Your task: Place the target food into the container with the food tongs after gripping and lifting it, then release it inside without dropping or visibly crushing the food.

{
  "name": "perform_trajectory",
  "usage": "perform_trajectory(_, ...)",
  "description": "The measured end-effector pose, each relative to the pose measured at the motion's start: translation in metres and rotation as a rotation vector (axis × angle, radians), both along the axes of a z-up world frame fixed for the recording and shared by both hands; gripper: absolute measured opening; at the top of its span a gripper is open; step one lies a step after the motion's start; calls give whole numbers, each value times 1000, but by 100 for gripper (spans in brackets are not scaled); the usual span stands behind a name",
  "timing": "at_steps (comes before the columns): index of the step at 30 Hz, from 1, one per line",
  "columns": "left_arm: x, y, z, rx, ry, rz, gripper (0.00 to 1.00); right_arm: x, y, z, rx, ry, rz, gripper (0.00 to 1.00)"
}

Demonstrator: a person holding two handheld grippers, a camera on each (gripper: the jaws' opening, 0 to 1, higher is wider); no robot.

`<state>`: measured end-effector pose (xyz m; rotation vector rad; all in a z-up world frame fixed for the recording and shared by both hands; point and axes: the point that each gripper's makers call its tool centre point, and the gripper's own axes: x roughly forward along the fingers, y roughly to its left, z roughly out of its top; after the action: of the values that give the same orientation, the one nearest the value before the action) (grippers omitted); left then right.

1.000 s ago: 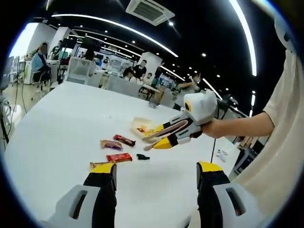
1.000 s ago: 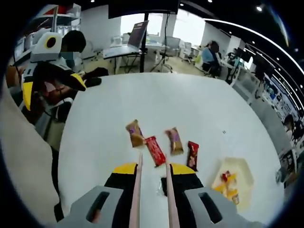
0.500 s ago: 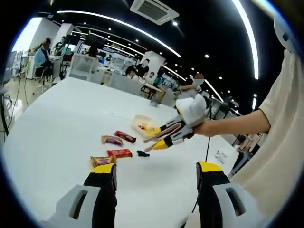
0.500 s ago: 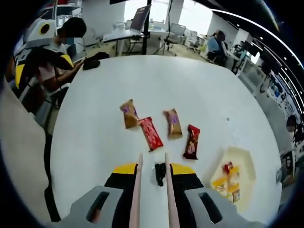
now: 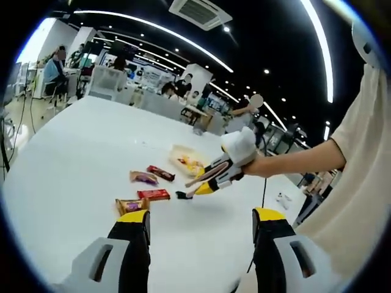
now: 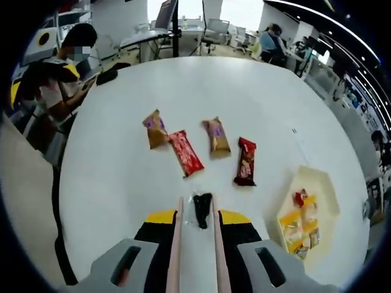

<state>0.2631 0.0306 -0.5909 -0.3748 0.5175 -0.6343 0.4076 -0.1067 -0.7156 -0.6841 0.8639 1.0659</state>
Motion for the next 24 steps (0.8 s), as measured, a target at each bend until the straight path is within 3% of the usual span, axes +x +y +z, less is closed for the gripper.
perform_trajectory(15, 6, 2, -7, -20, 30, 7, 66, 2, -1, -16, -12, 45, -5, 25)
perform_trajectory(18, 7, 1, -10, 16, 30, -7, 66, 4, 0, -17, -17, 46, 0, 25)
perform_trajectory(24, 10, 0, -9, 17, 22, -7, 65, 6, 2, -19, -14, 52, 0, 25)
